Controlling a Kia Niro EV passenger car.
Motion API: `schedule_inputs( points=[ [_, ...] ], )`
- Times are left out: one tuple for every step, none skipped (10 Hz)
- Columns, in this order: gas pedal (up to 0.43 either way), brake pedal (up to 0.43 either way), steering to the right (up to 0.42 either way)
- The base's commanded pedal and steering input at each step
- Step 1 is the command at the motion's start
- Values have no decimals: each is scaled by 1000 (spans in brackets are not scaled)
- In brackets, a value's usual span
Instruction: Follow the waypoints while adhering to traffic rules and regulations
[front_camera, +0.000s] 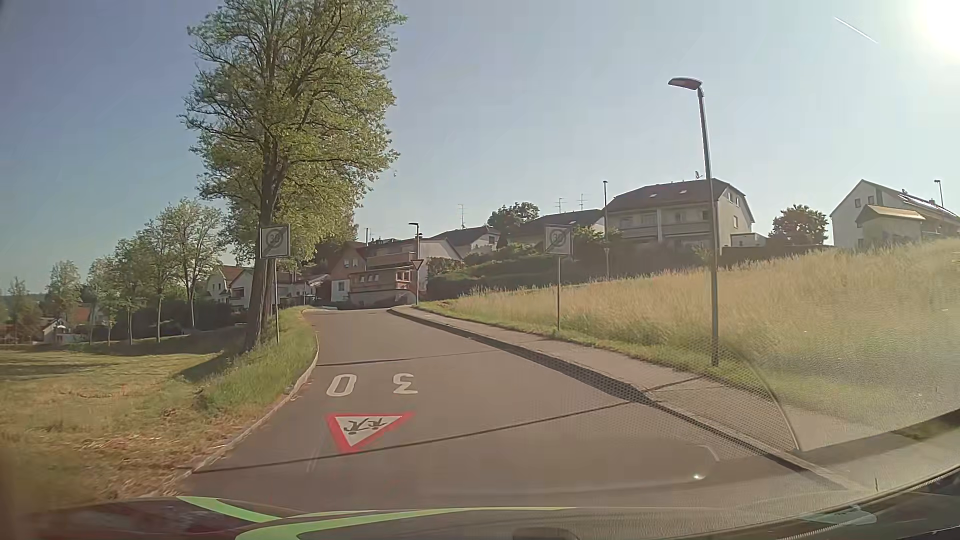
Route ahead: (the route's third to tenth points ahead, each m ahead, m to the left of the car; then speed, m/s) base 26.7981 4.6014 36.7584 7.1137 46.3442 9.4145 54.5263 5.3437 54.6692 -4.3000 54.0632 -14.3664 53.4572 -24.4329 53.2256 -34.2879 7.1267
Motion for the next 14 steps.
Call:
schedule_inputs(
  points=[
    [110, 0, -67],
    [110, 0, -69],
    [110, 0, -72],
    [118, 0, -77],
    [130, 0, -77],
    [130, 0, -77],
    [130, 0, -79],
    [130, 0, -79],
    [130, 0, -79],
    [130, 0, -79],
    [130, 0, -78],
    [138, 0, -76],
    [138, 0, -76],
    [138, 0, -76]
  ],
)
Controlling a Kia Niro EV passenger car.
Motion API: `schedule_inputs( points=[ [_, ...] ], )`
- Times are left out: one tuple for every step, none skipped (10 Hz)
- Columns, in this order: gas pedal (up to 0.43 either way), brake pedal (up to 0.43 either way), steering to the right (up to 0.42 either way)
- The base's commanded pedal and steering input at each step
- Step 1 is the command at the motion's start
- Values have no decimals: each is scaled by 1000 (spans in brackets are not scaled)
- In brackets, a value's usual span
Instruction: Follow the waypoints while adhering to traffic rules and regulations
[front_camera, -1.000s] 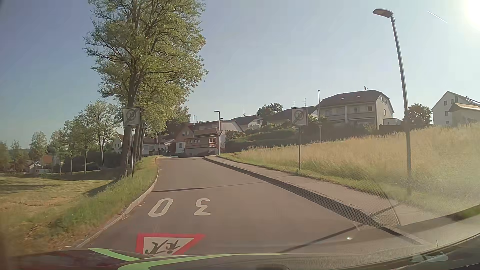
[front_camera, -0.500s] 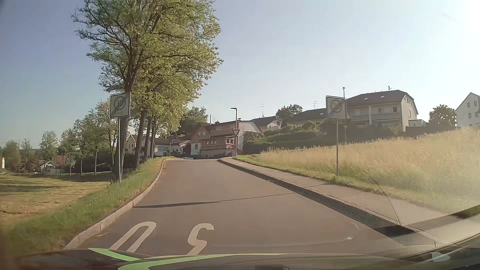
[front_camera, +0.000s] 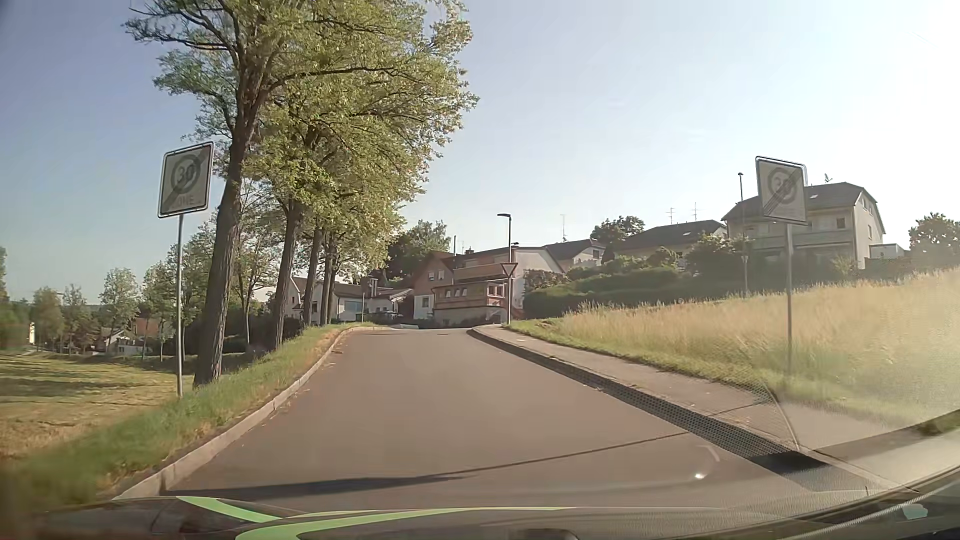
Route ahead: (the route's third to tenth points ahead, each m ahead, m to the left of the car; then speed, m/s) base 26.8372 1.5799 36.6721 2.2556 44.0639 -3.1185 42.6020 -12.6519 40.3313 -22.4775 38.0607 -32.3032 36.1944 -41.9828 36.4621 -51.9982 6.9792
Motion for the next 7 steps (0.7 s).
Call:
schedule_inputs(
  points=[
    [138, 0, -74],
    [138, 0, -74],
    [138, 0, -74],
    [138, 0, -73],
    [138, 0, -72],
    [138, 0, -71],
    [138, 0, -69]
  ],
)
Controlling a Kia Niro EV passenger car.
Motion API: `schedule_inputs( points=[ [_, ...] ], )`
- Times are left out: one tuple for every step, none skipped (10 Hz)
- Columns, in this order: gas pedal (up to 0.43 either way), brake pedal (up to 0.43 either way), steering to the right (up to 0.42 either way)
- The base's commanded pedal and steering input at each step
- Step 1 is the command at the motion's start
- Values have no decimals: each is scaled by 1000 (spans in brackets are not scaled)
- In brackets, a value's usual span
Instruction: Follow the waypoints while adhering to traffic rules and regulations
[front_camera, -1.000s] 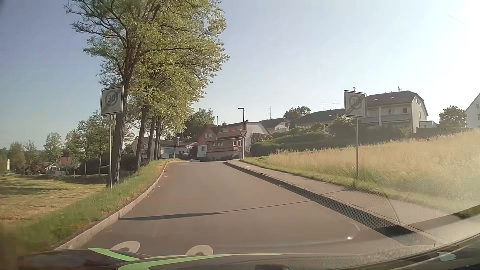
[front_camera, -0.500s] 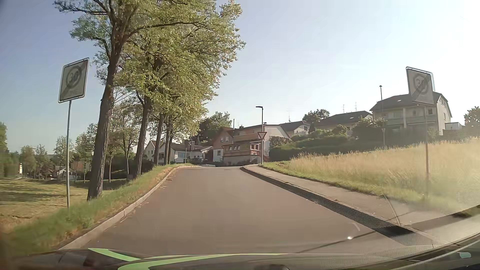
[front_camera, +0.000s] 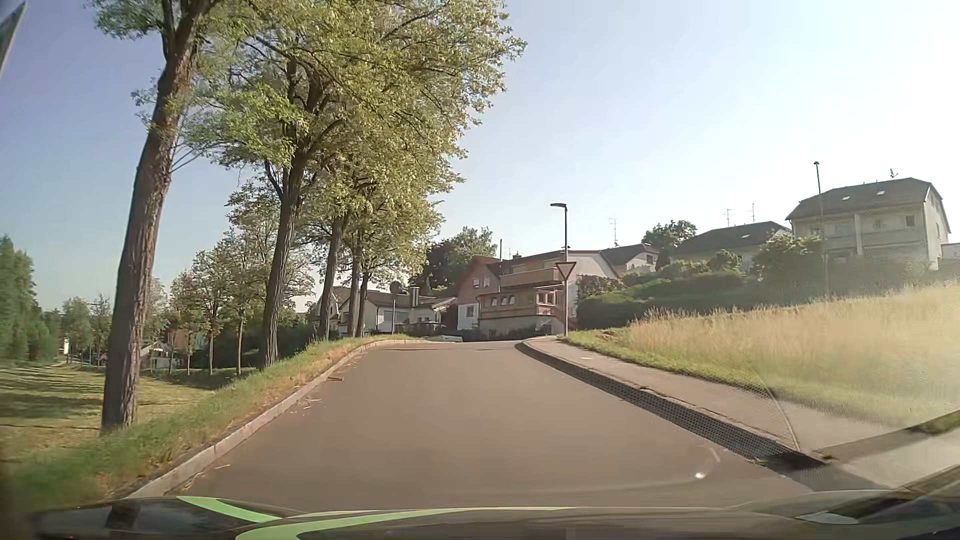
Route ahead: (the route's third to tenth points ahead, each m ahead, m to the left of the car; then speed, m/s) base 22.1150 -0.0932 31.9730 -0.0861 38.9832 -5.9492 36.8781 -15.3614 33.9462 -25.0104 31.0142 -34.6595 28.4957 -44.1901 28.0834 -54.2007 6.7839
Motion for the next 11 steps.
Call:
schedule_inputs(
  points=[
    [138, 0, -66],
    [150, 0, -63],
    [157, 0, -58],
    [169, 0, -51],
    [169, 0, -44],
    [169, 0, -38],
    [169, 0, -33],
    [169, 0, -32],
    [169, 0, -31],
    [169, 0, -28],
    [169, 0, -25]
  ],
)
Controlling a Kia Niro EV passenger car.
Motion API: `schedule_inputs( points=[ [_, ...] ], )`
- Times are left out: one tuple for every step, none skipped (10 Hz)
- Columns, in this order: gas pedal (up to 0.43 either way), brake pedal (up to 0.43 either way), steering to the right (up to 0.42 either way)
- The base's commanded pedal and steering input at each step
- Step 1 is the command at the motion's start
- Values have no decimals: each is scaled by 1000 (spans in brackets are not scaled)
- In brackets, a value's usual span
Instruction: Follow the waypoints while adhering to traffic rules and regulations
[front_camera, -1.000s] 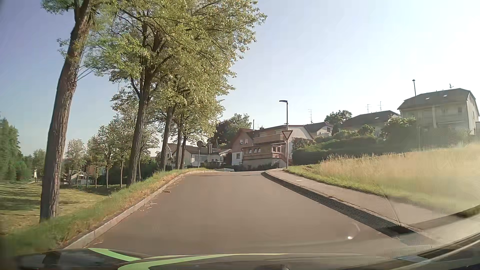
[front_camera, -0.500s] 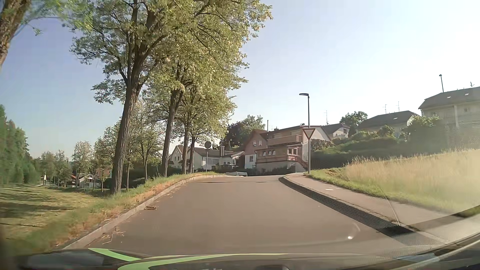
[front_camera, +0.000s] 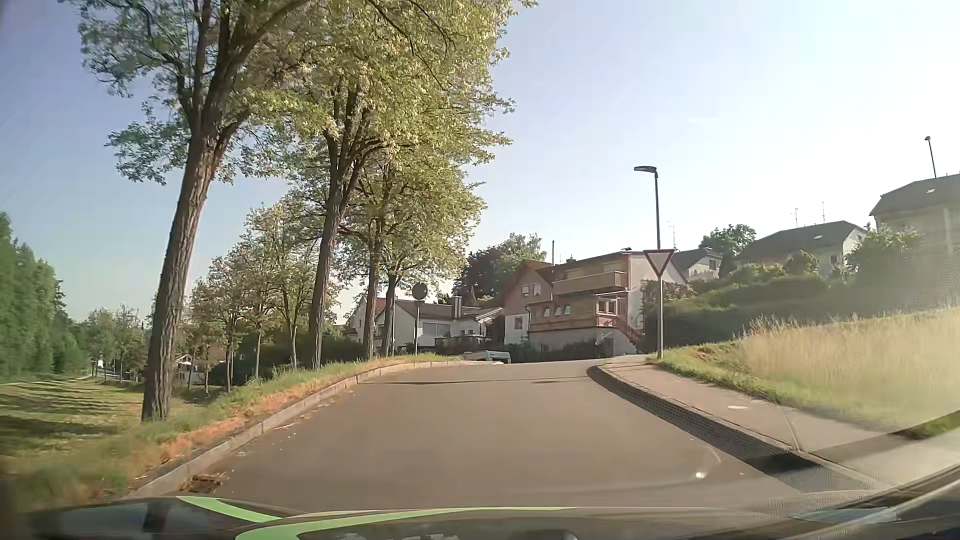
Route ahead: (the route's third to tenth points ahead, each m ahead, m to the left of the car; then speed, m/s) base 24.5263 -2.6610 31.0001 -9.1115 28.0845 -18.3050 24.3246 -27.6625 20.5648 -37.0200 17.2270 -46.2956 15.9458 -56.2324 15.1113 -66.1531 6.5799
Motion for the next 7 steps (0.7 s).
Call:
schedule_inputs(
  points=[
    [169, 0, -22],
    [157, 0, -21],
    [150, 0, -20],
    [130, 0, -19],
    [98, 0, -19],
    [79, 0, -18],
    [67, 0, -17]
  ],
)
